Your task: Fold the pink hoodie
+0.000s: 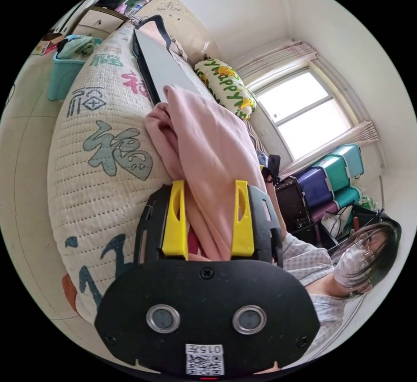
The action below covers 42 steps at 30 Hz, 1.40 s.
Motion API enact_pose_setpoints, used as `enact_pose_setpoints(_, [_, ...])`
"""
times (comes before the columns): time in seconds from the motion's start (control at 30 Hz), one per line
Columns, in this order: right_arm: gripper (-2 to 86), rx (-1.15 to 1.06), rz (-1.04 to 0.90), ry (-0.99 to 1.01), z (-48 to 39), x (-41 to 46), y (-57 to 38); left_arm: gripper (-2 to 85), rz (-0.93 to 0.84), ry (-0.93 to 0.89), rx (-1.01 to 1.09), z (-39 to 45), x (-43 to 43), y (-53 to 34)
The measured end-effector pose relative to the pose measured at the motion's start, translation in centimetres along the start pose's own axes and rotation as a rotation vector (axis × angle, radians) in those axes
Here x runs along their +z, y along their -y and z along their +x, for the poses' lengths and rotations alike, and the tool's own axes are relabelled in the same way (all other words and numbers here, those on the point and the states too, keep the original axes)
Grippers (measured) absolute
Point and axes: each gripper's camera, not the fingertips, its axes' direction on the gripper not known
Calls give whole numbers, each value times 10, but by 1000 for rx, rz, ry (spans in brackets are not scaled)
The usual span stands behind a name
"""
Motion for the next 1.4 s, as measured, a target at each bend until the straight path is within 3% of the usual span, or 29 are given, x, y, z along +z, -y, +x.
enact_pose_setpoints(0.4, [136,-93,48,101,-19,-30,-28,81,39,-10,204,19,-13,-34])
enact_pose_setpoints(0.7, [134,-344,139,114,-69,-86,-73,73,87,18,501,98,-18,-59])
enact_pose_setpoints(0.9, [133,-452,302,101,-83,-156,-122,72,159,-56,669,158,3,-61])
enact_pose_setpoints(1.17, [131,-491,549,41,-75,-277,-183,71,105,-252,777,239,103,-24])
enact_pose_setpoints(1.4, [132,-420,572,-197,-85,-399,-188,71,-33,-434,670,292,241,38])
